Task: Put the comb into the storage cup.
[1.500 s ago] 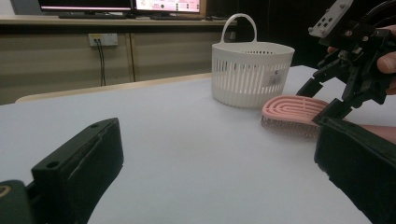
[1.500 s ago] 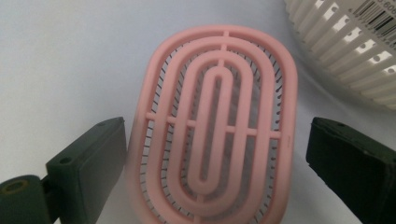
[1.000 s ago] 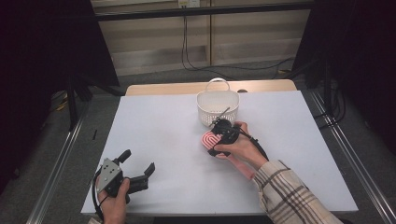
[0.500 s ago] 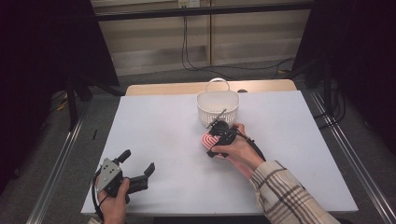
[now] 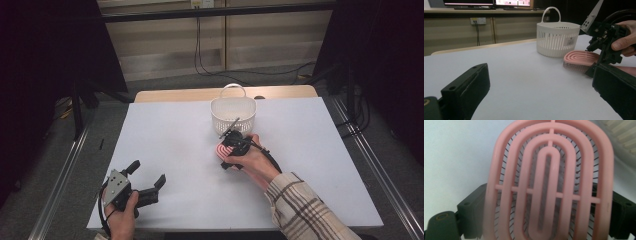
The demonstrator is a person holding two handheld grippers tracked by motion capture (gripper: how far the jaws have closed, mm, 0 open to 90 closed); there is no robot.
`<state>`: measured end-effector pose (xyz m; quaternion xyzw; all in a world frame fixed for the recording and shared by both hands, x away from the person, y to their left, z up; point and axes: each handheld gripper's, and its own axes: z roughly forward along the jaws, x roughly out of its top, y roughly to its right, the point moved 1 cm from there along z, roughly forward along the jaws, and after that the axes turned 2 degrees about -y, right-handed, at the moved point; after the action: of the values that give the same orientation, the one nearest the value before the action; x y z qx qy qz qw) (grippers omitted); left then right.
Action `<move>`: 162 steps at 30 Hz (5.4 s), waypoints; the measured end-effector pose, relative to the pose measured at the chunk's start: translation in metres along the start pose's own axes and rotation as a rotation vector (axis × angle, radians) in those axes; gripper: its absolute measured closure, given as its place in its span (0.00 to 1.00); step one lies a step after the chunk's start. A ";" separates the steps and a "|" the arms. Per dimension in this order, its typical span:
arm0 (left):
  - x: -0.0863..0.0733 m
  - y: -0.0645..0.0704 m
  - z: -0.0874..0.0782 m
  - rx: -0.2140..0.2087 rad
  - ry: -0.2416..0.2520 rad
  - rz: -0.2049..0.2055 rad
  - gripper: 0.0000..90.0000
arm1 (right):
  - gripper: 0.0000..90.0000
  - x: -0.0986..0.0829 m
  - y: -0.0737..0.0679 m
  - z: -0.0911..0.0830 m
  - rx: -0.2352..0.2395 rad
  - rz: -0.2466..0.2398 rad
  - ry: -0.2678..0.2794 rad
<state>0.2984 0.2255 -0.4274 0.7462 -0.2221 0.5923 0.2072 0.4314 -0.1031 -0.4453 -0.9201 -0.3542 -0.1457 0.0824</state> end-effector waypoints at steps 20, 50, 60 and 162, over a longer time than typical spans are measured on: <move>0.000 0.000 0.000 -0.001 -0.002 0.004 0.02 | 0.19 0.003 0.000 -0.002 -0.003 0.006 -0.029; 0.000 -0.001 0.000 -0.001 -0.005 0.005 0.02 | 0.21 0.006 -0.003 -0.004 -0.009 0.018 -0.060; 0.000 -0.001 0.000 -0.001 -0.005 0.005 0.02 | 0.21 0.006 -0.004 -0.006 0.001 0.003 -0.062; 0.000 -0.001 0.000 0.002 -0.007 0.006 0.02 | 0.22 -0.005 0.012 -0.100 -0.012 0.011 0.262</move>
<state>0.2989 0.2261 -0.4279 0.7479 -0.2242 0.5906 0.2039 0.4150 -0.1411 -0.3532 -0.8956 -0.3345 -0.2663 0.1231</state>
